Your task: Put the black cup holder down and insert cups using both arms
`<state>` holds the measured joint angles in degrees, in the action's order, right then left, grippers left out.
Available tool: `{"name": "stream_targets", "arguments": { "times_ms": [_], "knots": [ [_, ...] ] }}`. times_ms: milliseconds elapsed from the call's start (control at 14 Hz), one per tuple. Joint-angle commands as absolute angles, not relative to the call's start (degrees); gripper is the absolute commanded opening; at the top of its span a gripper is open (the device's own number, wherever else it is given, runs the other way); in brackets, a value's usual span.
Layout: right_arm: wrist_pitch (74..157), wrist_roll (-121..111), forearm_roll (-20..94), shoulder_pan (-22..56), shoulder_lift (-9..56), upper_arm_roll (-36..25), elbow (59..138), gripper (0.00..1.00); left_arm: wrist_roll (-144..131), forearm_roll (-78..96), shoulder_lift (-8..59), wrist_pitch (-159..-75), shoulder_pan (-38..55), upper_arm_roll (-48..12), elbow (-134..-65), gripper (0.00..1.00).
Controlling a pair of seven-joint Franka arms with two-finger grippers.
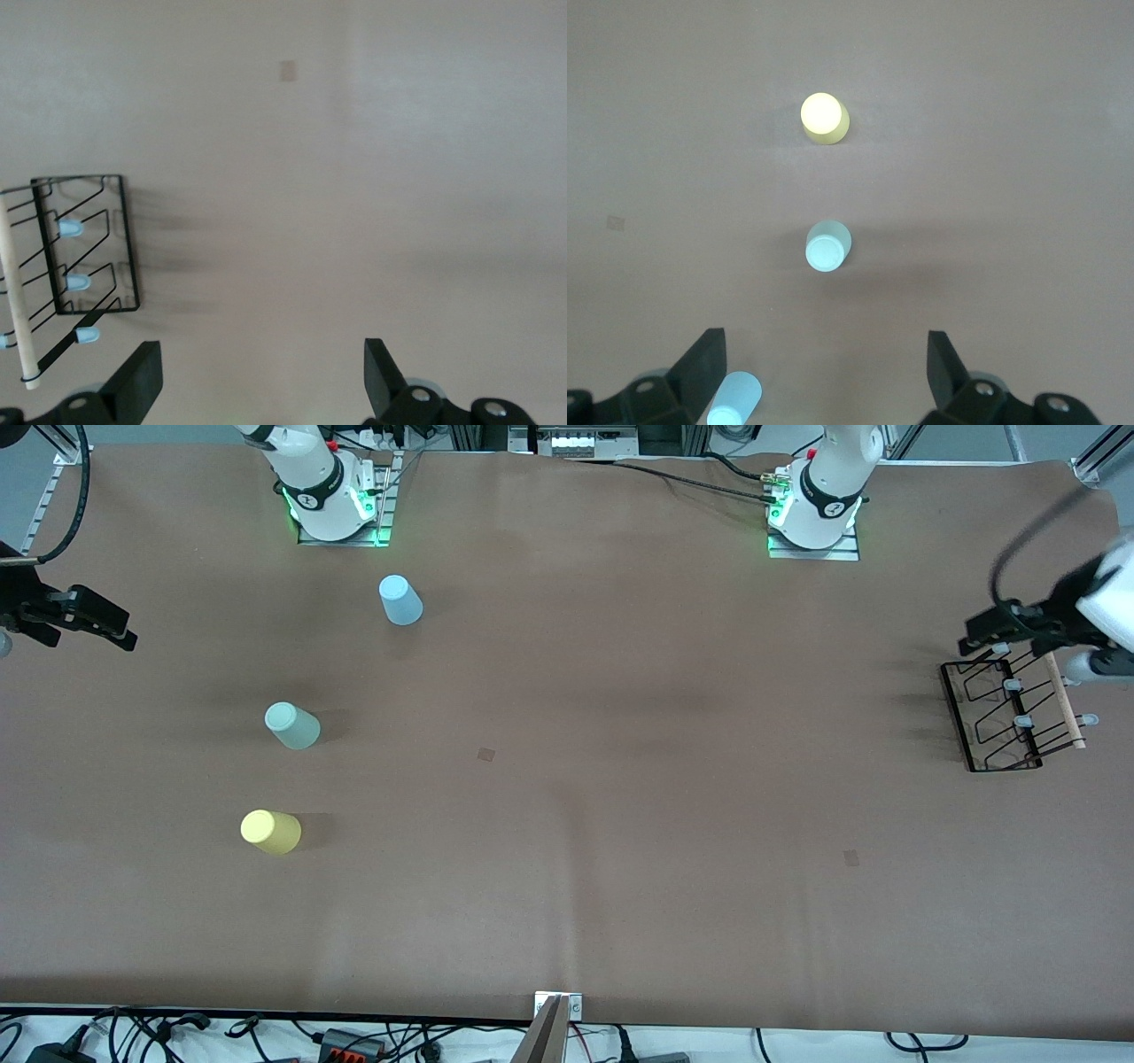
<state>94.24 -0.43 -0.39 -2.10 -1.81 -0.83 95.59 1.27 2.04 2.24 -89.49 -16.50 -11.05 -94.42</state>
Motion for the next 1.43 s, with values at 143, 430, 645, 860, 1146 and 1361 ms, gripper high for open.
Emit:
{"name": "stream_targets", "arguments": {
  "times_ms": [143, 430, 645, 860, 1146, 1361],
  "knots": [
    [94.83, -1.06, -0.35, -2.02, -1.76, -0.62, 96.06, 1.00, 9.82, -7.55, 11.05, -95.96, -23.98, -10.90, -93.52, 1.00],
    [95.10, -1.05, -0.18, -1.67, 1.31, -0.61, 95.98, 1.00, 19.24, -8.35, 13.28, -104.39, -31.90, -11.43, -99.29, 1.00],
    [95.89, -1.14, -0.52, -1.67, 6.40, -0.62, 95.98, 1.00, 19.34, -8.61, 12.22, -107.92, -33.13, -11.25, -104.75, 1.00],
    [95.89, -0.36, -0.44, -1.50, 12.02, -0.62, 95.89, 1.00, 22.30, -10.36, 11.95, -110.39, -35.77, -11.34, -108.19, 1.00],
    [99.57, 1.49, 0.17, -0.09, 20.55, -0.53, 95.62, 1.00, 25.31, -10.46, 11.17, -113.46, -40.60, -11.51, -112.57, 0.98],
    [102.39, 1.58, -0.09, 2.63, 23.37, -0.62, 96.41, 1.00, 25.22, -10.55, 9.14, -115.05, -41.22, -11.34, -117.15, 0.90]
  ]
}}
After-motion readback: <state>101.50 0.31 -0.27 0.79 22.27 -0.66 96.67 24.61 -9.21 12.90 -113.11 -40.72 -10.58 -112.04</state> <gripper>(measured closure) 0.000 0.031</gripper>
